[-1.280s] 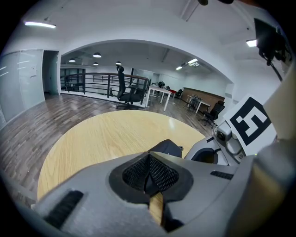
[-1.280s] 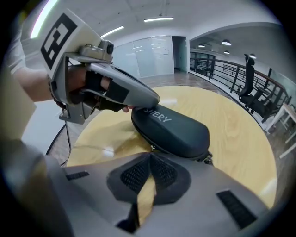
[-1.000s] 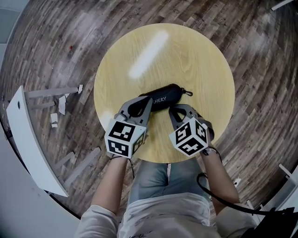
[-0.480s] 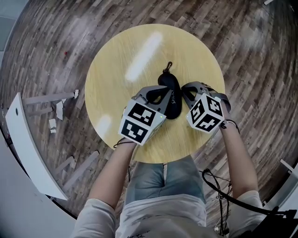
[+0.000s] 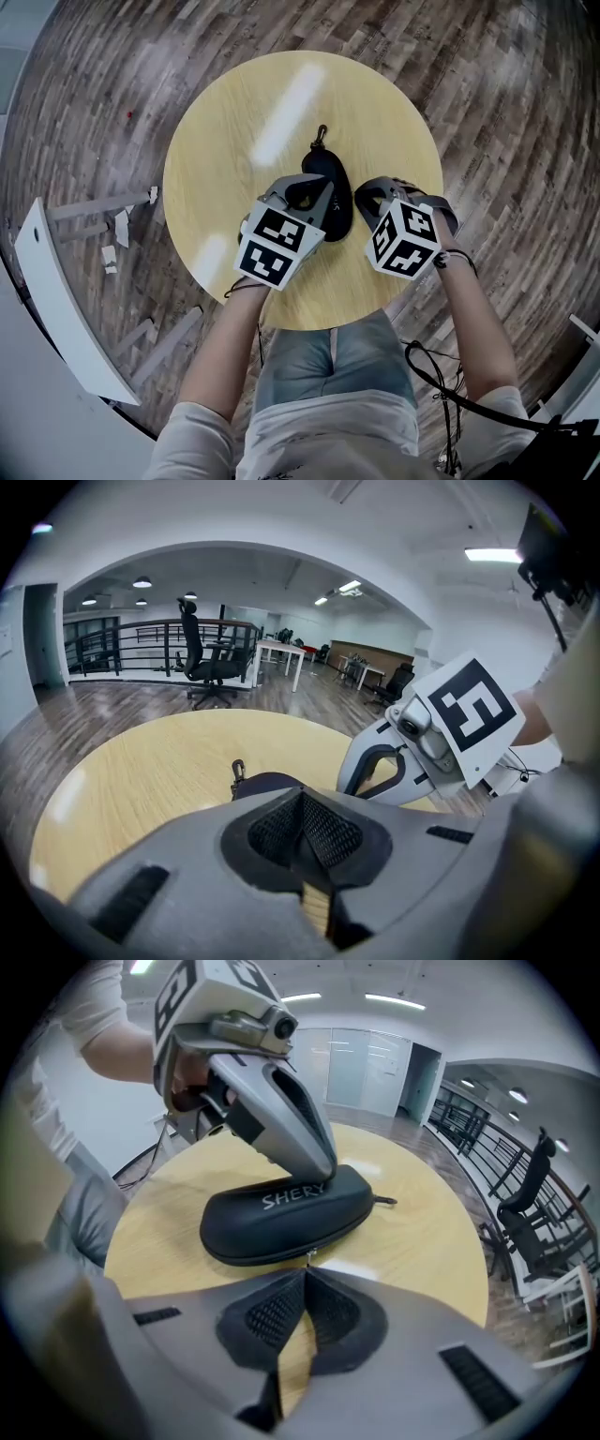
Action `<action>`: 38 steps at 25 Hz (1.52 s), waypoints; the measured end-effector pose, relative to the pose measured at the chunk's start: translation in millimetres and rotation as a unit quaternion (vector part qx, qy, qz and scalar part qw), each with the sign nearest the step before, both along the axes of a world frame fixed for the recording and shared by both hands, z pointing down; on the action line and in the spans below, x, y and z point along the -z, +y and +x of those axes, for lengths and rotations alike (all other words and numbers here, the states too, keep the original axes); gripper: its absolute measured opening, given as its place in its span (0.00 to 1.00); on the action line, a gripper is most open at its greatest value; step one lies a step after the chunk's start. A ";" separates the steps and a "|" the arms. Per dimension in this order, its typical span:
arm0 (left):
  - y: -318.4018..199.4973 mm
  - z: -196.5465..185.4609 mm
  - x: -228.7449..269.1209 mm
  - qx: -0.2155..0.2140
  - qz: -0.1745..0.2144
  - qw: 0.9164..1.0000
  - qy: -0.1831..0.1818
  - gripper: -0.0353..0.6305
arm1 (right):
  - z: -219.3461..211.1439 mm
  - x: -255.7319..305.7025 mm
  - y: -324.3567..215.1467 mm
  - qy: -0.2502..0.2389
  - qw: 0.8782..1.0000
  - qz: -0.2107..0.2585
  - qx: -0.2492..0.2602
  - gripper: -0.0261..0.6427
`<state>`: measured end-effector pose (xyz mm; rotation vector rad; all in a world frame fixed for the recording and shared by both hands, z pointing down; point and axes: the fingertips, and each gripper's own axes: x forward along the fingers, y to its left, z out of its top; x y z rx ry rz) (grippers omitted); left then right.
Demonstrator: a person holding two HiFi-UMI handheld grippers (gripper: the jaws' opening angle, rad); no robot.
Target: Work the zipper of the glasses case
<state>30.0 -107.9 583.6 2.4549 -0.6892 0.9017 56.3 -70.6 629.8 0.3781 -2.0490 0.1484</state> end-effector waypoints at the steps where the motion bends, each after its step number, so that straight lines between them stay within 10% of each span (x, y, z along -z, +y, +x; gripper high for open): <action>1: 0.2 -0.3 0.1 0.002 -0.003 1.000 0.002 0.06 | -0.2 0.3 6.4 -0.002 1.000 -0.004 -0.003 0.04; 16: -3.3 -2.0 -0.1 0.021 -0.001 1.000 0.007 0.06 | -19.2 -2.5 76.3 -0.057 0.993 -0.060 -0.085 0.04; 27: -6.4 62.6 30.9 -0.018 0.013 0.999 0.049 0.06 | 79.0 4.5 -4.6 0.035 0.998 0.030 -0.051 0.04; 38: -16.3 79.1 -0.4 -0.036 0.004 0.999 0.010 0.06 | 81.1 -0.1 14.9 0.023 0.998 -0.032 -0.051 0.04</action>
